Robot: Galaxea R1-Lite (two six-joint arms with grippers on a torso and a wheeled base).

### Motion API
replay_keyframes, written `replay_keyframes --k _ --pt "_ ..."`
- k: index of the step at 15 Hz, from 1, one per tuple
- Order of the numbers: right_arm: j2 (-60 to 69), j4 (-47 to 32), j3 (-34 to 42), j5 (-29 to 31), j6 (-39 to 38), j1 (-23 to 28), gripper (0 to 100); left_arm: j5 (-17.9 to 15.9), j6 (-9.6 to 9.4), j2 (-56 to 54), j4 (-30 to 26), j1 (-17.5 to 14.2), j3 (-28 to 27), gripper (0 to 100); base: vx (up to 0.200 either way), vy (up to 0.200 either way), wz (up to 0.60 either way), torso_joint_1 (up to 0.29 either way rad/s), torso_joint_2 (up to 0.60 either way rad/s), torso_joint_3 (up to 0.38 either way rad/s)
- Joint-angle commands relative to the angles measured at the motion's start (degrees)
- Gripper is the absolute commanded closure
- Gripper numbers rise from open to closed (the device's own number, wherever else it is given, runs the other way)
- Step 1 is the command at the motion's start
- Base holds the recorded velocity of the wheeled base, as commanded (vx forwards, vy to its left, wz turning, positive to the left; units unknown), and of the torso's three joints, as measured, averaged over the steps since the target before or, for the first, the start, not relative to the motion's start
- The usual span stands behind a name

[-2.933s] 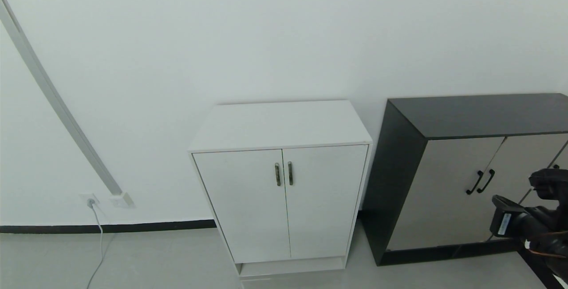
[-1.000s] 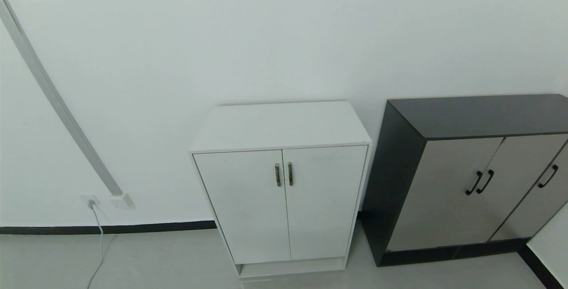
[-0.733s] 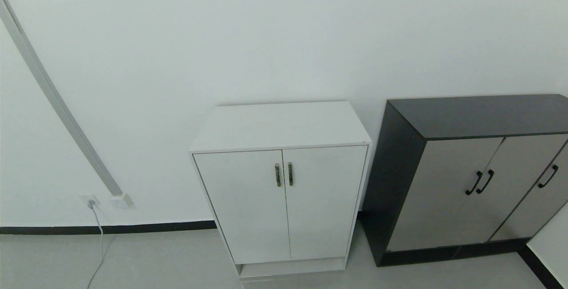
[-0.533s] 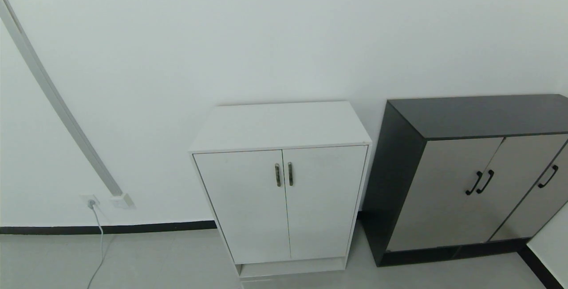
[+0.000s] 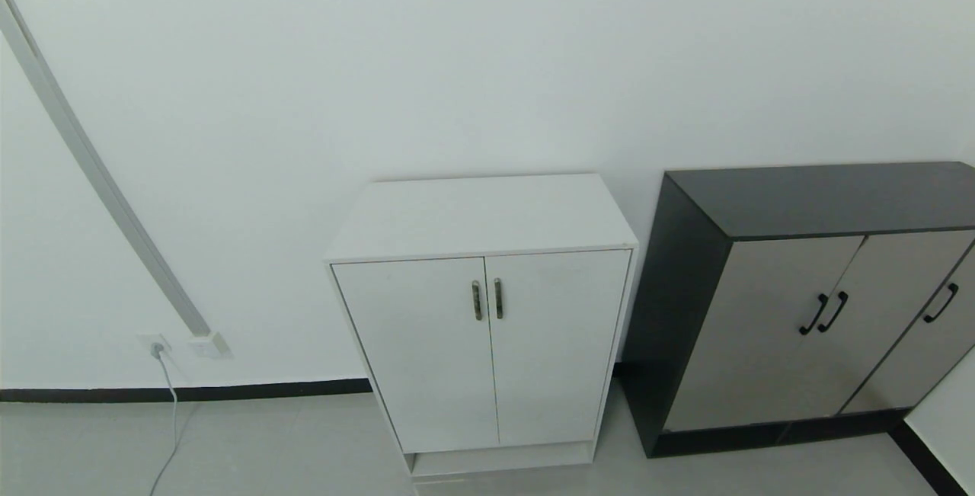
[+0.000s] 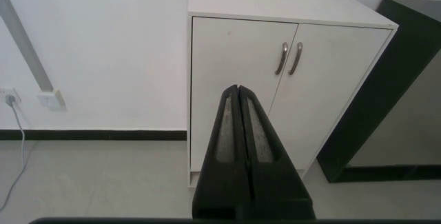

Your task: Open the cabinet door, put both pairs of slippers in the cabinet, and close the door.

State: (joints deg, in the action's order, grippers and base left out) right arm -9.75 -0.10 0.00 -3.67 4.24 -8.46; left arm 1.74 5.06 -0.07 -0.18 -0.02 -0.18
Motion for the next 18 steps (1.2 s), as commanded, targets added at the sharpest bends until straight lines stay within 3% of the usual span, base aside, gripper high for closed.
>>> replay_keyframes --k 1,3,7,11,16,18 --pt "-4.6 -0.1 -0.1 0.1 0.3 7.5 100 0.0 0.04 0.1 0.0 0.0 0.0 100 0.0 0.0 0.0 0.0 0.0 0.0" --pt "-5.6 -0.1 0.0 0.1 0.3 15.2 100 0.0 0.04 0.1 0.0 -0.1 0.0 100 0.0 0.0 0.0 0.0 0.0 0.0" --pt "3.6 -0.2 0.0 0.1 0.3 14.0 100 0.0 0.13 0.1 0.0 -0.1 0.0 100 0.0 0.0 0.0 0.0 0.0 0.0" --pt "6.0 0.0 0.0 -1.1 -1.4 6.4 100 0.1 0.13 0.1 0.0 0.0 0.0 100 0.0 0.0 0.0 0.0 0.0 0.0" --pt "9.7 0.0 0.0 0.5 -1.7 8.4 100 0.1 0.13 0.1 0.0 0.0 0.0 100 0.0 0.0 0.0 0.0 0.0 0.0" --pt "9.8 0.4 0.0 1.6 -5.8 8.4 100 0.1 0.13 0.1 0.0 -0.1 0.0 100 0.0 0.0 0.0 0.0 0.0 0.0"
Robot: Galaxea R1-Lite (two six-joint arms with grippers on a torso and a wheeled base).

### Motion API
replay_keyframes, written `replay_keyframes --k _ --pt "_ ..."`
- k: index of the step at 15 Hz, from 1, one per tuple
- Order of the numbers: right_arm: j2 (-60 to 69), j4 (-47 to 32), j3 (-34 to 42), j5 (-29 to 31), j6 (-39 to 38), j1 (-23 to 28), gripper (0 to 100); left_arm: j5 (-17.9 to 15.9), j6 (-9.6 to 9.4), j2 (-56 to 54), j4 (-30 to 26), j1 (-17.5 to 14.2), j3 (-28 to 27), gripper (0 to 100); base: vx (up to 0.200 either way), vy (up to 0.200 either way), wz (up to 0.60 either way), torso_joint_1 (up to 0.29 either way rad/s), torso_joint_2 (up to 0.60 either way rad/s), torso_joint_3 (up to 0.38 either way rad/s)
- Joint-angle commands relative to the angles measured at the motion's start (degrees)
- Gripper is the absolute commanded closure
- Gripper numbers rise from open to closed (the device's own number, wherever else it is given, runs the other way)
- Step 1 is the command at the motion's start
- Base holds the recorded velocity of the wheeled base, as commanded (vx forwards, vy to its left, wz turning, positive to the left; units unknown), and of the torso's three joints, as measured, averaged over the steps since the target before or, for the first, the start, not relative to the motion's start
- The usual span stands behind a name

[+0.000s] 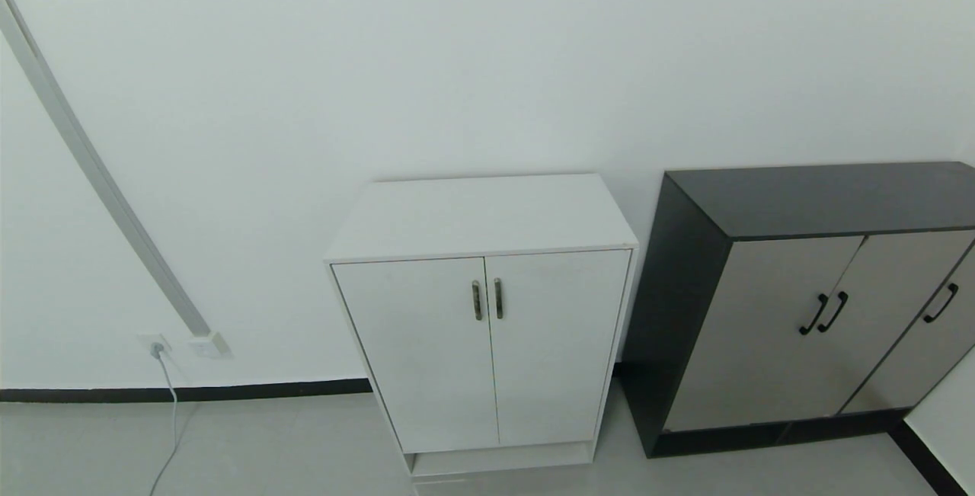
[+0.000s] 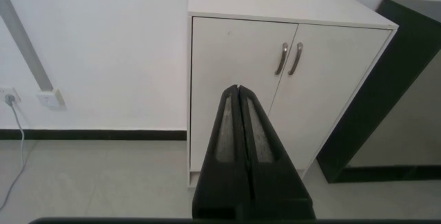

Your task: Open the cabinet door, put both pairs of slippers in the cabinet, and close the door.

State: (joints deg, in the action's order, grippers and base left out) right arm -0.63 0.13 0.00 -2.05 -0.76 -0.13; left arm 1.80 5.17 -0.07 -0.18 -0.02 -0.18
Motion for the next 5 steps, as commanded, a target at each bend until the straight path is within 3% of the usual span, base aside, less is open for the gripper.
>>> replay_keyframes --k 1,5 --pt "0.6 0.2 0.0 0.6 -1.2 0.0 100 0.0 0.02 0.1 0.0 0.0 0.0 100 0.0 0.0 0.0 0.0 0.0 0.0" --pt "0.6 0.3 0.0 2.0 -1.6 0.1 100 0.0 -0.25 0.1 0.0 -0.1 0.0 100 0.0 0.0 0.0 0.0 0.0 0.0"
